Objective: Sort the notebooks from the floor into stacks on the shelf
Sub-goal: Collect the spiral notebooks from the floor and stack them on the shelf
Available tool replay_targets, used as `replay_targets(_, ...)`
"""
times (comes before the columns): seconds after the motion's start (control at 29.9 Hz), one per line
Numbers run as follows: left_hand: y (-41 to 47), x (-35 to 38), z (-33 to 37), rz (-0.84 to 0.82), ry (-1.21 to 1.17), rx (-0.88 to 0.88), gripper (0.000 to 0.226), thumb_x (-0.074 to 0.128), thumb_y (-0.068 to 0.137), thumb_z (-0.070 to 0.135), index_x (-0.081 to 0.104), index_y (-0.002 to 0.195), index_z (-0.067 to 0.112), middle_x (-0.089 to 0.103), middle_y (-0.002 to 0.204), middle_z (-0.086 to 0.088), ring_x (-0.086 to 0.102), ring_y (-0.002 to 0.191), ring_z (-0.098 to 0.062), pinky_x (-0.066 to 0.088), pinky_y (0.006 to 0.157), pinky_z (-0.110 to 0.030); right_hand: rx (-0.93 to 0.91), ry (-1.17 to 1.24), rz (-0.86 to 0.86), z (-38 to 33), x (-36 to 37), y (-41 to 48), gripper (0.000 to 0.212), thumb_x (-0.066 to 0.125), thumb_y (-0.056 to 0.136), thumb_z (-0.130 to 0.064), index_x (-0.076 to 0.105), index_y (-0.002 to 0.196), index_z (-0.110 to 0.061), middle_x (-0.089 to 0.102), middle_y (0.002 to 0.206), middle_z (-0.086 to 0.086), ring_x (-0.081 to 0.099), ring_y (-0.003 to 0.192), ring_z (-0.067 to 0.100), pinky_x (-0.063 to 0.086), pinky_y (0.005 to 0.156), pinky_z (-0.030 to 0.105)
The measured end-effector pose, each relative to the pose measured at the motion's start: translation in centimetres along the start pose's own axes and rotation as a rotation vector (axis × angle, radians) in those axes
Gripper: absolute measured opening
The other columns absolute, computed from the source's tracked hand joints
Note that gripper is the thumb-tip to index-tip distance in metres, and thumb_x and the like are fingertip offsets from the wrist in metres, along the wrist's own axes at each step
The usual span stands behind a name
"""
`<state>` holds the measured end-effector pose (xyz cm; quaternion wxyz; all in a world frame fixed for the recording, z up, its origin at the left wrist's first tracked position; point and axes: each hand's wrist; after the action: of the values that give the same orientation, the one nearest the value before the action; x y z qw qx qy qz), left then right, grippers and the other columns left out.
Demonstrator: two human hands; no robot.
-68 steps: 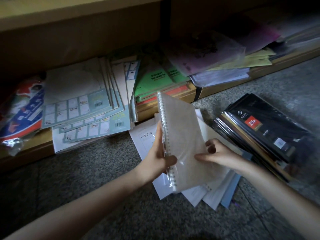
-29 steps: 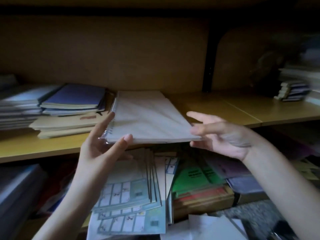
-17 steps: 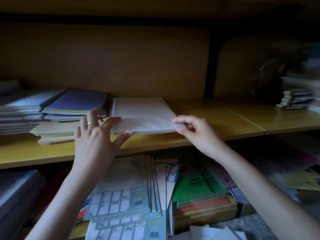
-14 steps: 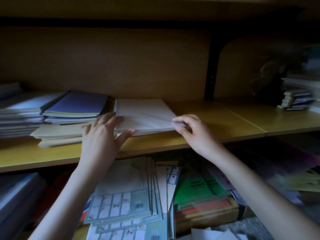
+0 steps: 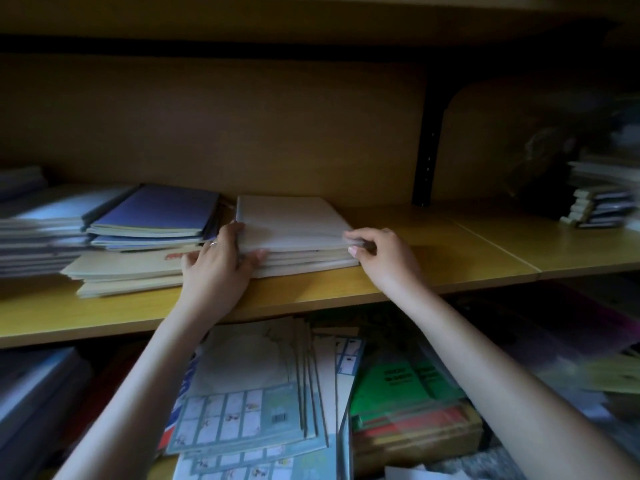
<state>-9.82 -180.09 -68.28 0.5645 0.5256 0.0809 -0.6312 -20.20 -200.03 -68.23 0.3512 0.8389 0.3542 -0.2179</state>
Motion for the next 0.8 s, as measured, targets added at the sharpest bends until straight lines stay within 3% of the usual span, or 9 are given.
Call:
replay_targets(0.13,0.2,0.1,0.3,0.051,0.057,-0.007,0.052,0.044,0.092,0.05,0.038,0.135,0.023,0.057,0.126,-0.011,0.048,0.12,-0.03,0.028,0.099,-0.043,0.003,0.02,0.002,0.0,-0.1,0.6,0.031,0.055,0.093,-0.021,0.06,0.122,-0.031,0.054,0.132,-0.007,0.047,0.078,-0.002,0.035,0.06,0.008)
replay_targets(0.23,0.0,0.4,0.3,0.077,0.074,0.013,0.051,0.042,0.092,0.052,0.038,0.134,0.024,0.059,0.124,-0.009,0.049,0.118,-0.03,0.029,0.099,-0.044,-0.029,0.034,-0.026,0.1,-0.4,1.1,0.032,0.057,0.092,-0.019,0.06,0.122,-0.027,0.056,0.132,-0.005,0.052,0.111,0.007,0.035,0.056,0.0)
replay_targets(0.27,0.0,0.4,0.2,0.083,0.075,0.017,0.051,0.042,0.092,0.051,0.038,0.135,0.023,0.058,0.124,-0.009,0.049,0.118,-0.03,0.029,0.099,-0.044,-0.043,0.033,-0.029,0.3,-0.5,1.0,0.032,0.056,0.092,-0.019,0.06,0.123,-0.027,0.056,0.132,-0.004,0.052,0.113,0.008,0.035,0.057,-0.003)
replay_targets(0.4,-0.4,0.5,0.3,0.094,0.116,0.044,0.051,0.038,0.095,0.048,0.035,0.138,0.022,0.049,0.138,-0.007,0.043,0.124,-0.029,0.027,0.099,-0.043,-0.142,-0.146,0.059,0.9,0.2,0.2,0.034,0.05,0.095,-0.027,0.054,0.129,-0.032,0.057,0.125,-0.004,0.057,0.093,0.008,0.048,0.065,0.015)
replay_targets(0.47,-0.5,0.7,0.2,0.103,0.12,0.047,0.053,0.035,0.096,0.047,0.032,0.141,0.02,0.047,0.14,-0.008,0.041,0.127,-0.03,0.027,0.1,-0.044,-0.179,-0.253,0.079,1.0,0.4,-0.3,0.037,0.046,0.097,-0.027,0.049,0.134,-0.033,0.055,0.128,-0.005,0.058,0.101,0.012,0.053,0.071,0.026)
replay_targets(0.54,-0.4,0.9,0.2,0.093,0.11,0.04,0.053,0.033,0.097,0.047,0.028,0.143,0.02,0.047,0.14,-0.01,0.039,0.128,-0.031,0.025,0.101,-0.045,-0.176,-0.266,0.018,1.0,0.3,-0.6,0.044,0.047,0.097,-0.025,0.04,0.14,-0.032,0.048,0.138,-0.005,0.056,0.112,0.015,0.053,0.077,0.027)
replay_targets(0.67,-0.3,1.0,0.2,0.019,0.055,0.004,0.057,0.03,0.097,0.047,0.018,0.146,0.019,0.04,0.145,-0.012,0.033,0.132,-0.031,0.02,0.105,-0.045,-0.125,-0.212,-0.088,0.9,-0.4,-1.7,0.058,0.05,0.095,-0.024,0.024,0.146,-0.03,0.04,0.144,-0.005,0.046,0.125,0.015,0.046,0.089,0.024)
replay_targets(0.74,-0.7,1.2,0.4,0.093,0.104,0.007,0.061,0.03,0.097,0.047,0.016,0.147,0.013,0.031,0.149,-0.014,0.031,0.134,-0.033,0.02,0.106,-0.048,-0.174,-0.139,0.005,1.1,-1.0,-3.2,0.057,0.053,0.093,-0.021,0.029,0.144,-0.028,0.042,0.141,-0.007,0.041,0.127,0.011,0.039,0.092,0.016)
replay_targets(0.8,-2.0,1.1,0.9,0.262,0.089,0.063,0.059,0.035,0.095,0.044,0.026,0.143,0.01,0.028,0.149,-0.017,0.032,0.131,-0.037,0.023,0.104,-0.05,-0.312,-0.057,0.132,1.6,-1.6,-5.6,0.045,0.053,0.092,-0.014,0.043,0.135,-0.023,0.048,0.13,-0.01,0.041,0.124,0.006,0.032,0.093,0.006)
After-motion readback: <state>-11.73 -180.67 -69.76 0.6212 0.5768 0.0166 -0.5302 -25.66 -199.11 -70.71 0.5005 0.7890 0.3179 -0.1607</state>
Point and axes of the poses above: each hand's wrist, its own y-axis towards the middle knuckle, its own x-axis out of the palm, z = x × y
